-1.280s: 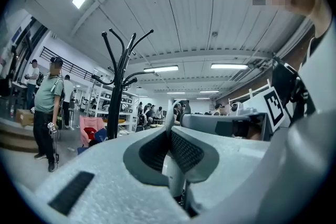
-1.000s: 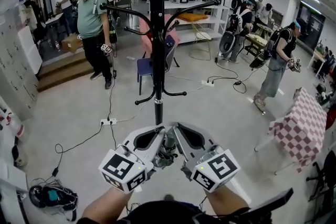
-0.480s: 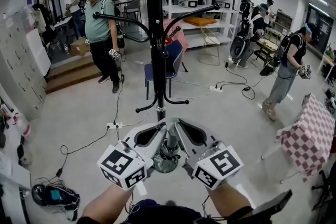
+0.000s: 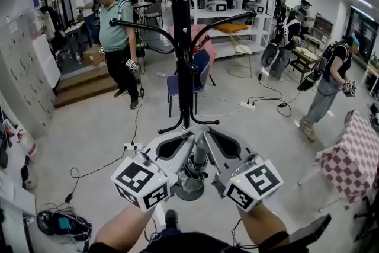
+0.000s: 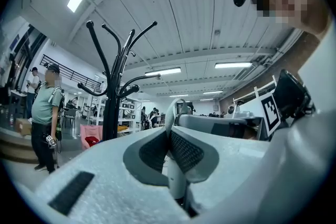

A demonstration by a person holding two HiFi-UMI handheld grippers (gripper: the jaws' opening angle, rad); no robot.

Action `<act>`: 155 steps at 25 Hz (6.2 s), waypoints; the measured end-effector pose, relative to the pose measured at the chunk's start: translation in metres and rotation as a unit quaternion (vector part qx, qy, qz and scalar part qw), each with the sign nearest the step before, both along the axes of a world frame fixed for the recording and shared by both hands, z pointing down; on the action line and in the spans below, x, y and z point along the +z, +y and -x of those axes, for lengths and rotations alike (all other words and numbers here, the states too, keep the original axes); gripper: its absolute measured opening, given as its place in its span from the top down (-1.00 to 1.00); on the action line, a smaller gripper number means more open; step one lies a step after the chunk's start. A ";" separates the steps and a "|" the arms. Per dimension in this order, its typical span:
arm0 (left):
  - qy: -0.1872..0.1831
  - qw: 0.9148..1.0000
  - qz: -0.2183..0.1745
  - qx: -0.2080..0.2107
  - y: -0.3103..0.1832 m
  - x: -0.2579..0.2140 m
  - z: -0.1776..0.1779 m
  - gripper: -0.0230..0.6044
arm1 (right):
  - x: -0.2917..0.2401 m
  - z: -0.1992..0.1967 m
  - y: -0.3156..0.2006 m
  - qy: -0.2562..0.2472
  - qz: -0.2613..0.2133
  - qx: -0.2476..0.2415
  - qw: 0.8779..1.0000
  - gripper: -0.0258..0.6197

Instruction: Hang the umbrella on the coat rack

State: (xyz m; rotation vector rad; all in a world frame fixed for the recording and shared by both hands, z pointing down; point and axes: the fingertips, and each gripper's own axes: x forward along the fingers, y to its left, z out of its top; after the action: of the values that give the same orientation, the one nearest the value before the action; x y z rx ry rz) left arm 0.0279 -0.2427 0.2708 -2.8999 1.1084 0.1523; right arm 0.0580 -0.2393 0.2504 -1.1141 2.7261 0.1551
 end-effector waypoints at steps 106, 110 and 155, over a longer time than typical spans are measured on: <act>-0.017 0.997 -0.069 0.017 -0.178 -0.020 0.016 0.89 | -0.005 0.029 -0.180 0.007 -0.024 0.031 0.999 0.89; -0.014 0.998 -0.067 0.000 -0.170 -0.011 0.020 0.89 | 0.006 0.018 -0.172 0.002 -0.011 0.049 0.999 0.89; -0.037 0.998 0.033 -0.042 -0.031 0.085 0.090 0.89 | 0.092 0.033 -0.060 0.059 0.085 0.055 0.993 0.89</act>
State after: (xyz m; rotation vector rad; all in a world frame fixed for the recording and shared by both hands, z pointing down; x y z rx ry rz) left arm -0.0618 -0.2738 0.3561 -2.8829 1.2445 0.0072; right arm 0.0255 -0.2993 0.3427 -1.3432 2.8266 0.0051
